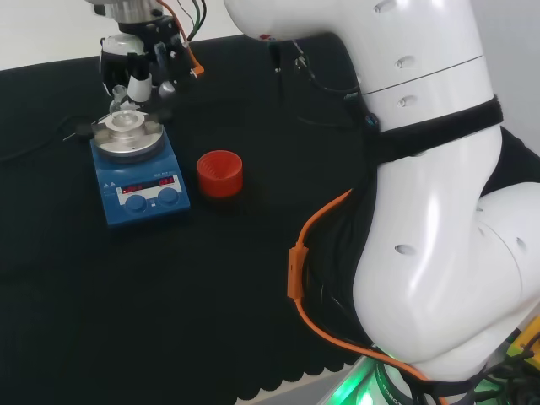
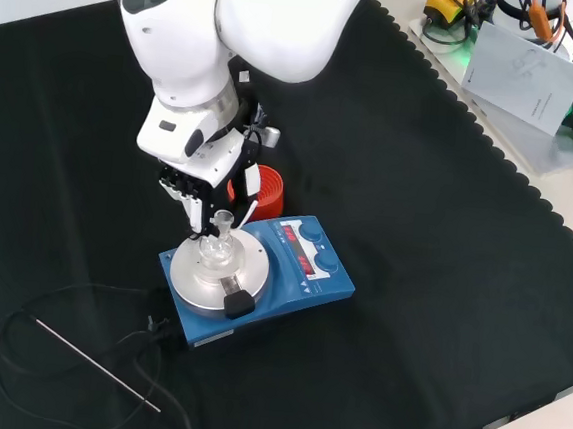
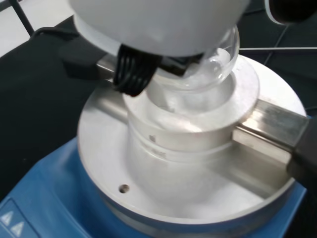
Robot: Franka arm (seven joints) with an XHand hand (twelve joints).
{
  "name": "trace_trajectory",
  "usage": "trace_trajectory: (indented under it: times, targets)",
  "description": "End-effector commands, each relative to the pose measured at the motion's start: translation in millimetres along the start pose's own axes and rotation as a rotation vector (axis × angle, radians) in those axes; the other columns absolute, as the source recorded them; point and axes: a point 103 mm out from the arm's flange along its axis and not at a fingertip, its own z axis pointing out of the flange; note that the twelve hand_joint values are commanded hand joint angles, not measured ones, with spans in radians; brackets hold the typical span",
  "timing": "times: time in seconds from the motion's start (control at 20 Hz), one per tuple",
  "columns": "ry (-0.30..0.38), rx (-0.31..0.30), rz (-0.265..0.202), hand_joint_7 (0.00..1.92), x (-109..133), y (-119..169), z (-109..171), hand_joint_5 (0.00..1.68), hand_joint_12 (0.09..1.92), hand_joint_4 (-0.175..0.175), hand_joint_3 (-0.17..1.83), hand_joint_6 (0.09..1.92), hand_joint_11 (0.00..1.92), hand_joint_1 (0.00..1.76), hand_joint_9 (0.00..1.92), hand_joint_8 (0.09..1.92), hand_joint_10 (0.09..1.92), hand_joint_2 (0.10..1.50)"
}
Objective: Place the round-bottom flask on the heater.
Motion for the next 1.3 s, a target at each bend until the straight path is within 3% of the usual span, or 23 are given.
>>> trace_trajectory:
  times: [0.05, 1.3]
  targets:
    - [0.005, -0.003, 0.011, 1.47, -6.6, -1.3, 2.6, 1.21, 0.91, -0.175, 0.96, 0.75, 1.70, 1.33, 1.71, 0.64, 0.31, 0.48]
    - [0.001, 0.038, 0.000, 1.47, -6.1, 5.0, 21.2, 1.21, 0.92, -0.175, 0.96, 0.75, 1.70, 1.33, 1.71, 0.65, 0.31, 0.48]
